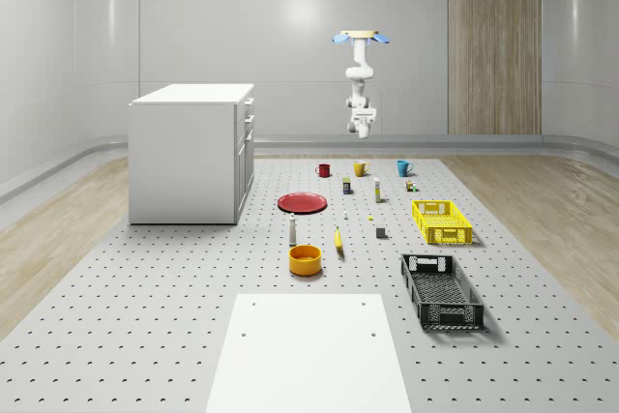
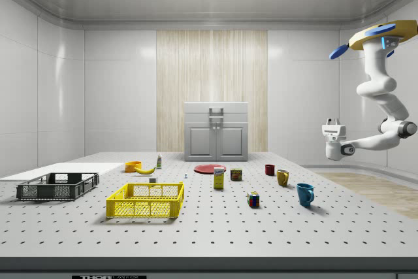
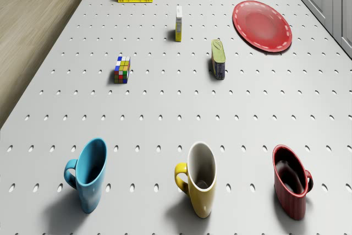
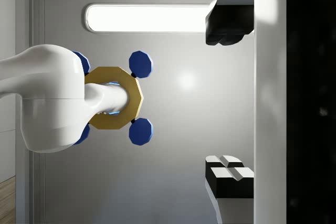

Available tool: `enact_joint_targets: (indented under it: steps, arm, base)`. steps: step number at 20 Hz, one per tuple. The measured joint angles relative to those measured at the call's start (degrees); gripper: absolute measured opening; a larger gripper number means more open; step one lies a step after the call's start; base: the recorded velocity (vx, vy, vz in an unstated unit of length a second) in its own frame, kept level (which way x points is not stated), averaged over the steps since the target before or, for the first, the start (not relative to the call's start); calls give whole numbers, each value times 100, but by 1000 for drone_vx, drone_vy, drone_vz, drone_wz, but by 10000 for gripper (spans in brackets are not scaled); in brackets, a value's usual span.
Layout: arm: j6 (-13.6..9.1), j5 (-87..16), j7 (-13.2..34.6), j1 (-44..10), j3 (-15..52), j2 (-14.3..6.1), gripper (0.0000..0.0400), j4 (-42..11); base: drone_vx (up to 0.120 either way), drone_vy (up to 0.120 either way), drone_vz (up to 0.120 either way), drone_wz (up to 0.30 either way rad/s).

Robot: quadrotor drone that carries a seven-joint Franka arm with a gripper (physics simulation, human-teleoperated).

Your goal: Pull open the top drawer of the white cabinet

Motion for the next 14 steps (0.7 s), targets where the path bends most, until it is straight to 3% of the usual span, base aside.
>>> enact_joint_targets:
  steps: [6, 14]
  arm:
    - [-143, 2, -3, -7, 4, 101, 306, 270]
    - [-163, 4, -6, -14, 9, 117, 305, 342]
  base:
    - [120, -120, 120, 0]
    - [120, -120, 120, 0]
